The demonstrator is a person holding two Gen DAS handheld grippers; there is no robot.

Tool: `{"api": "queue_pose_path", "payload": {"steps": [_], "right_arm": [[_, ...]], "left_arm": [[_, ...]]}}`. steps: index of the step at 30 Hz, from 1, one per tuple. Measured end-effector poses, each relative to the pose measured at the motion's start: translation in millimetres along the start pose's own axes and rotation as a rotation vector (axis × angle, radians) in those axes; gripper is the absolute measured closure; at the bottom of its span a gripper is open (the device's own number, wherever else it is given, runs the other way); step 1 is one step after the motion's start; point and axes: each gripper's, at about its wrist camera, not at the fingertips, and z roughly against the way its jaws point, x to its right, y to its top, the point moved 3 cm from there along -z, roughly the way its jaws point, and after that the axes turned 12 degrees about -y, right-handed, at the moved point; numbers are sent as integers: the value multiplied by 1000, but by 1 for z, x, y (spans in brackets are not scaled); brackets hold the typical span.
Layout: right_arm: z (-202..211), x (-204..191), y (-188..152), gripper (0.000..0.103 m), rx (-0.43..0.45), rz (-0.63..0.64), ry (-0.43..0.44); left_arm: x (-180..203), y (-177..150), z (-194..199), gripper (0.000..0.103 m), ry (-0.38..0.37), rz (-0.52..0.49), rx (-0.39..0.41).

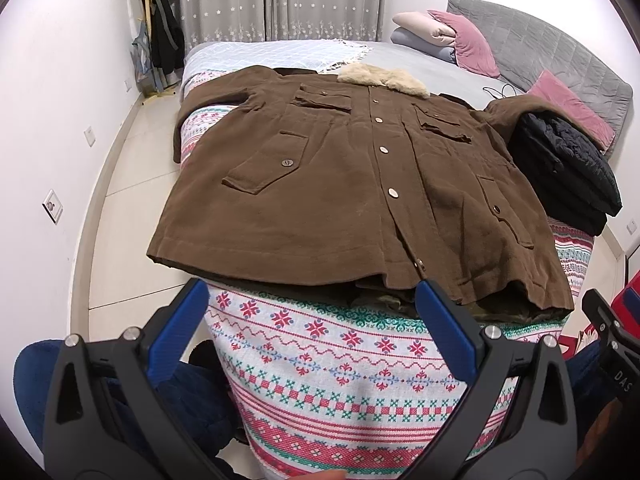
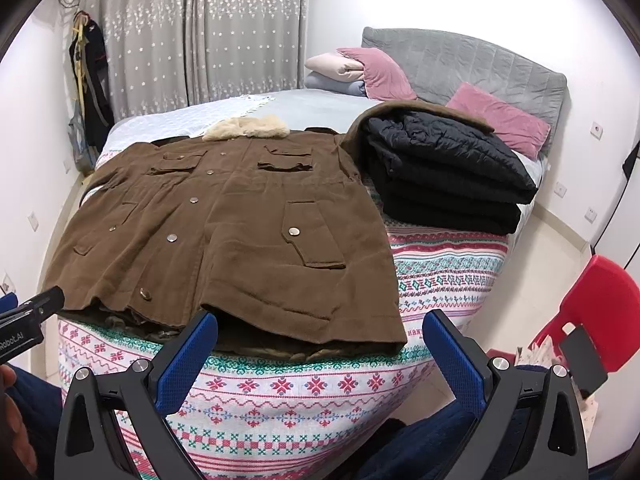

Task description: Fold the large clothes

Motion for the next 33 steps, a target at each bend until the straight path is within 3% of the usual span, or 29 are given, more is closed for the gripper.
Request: {"api": "queue_pose_path", "payload": {"steps": [7,16,24,30,33], "right_arm": [[2,-1,1,0,16,-7,-2],[-4,0,1,0,5,-9,-24],[-29,5,1,0,-20,22,-109],[-78,52,-4,0,-186,-142,75],[-93,62,-9,0,-251,-195,170]], "left_arm": [[0,1,1,0,7,-12,8],[-7,-2,-7,0,-28,48,-44],[-42,3,-20,0,-17,123,-55],[-106,5,-26,0,43,256,-40],[-141,1,-31,0,12,370,-77]]}}
